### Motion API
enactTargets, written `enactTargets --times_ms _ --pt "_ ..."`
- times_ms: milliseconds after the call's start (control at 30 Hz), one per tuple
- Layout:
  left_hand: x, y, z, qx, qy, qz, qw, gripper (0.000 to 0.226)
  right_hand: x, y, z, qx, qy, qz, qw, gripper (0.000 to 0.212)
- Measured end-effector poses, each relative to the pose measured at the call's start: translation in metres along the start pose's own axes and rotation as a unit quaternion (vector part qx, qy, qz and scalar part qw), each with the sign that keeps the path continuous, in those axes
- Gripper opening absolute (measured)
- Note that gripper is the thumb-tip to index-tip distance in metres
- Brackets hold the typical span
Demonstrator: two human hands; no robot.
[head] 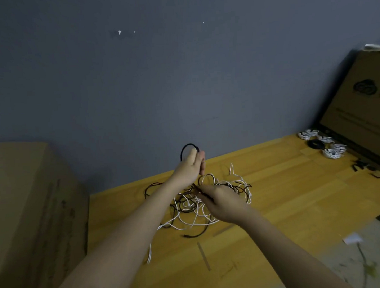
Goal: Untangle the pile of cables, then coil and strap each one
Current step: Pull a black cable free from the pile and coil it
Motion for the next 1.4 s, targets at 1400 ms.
enactTargets --times_ms 1400 --pt "0.013 -0.034 0.047 0.443 -0.061 -0.114 0.887 0.038 -0.009 -0.024 0.056 -0.215 0.248 0.441 0.836 0.024"
Point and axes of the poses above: each hand's wrist, its own x-axis away from the middle knuckle, its own y-axis out of the palm, z = x × y, the point moved 2 cm from there along -x, towards the middle knuckle, and after that the axes turned 14 degrees about -y, right-handed, at the moved point
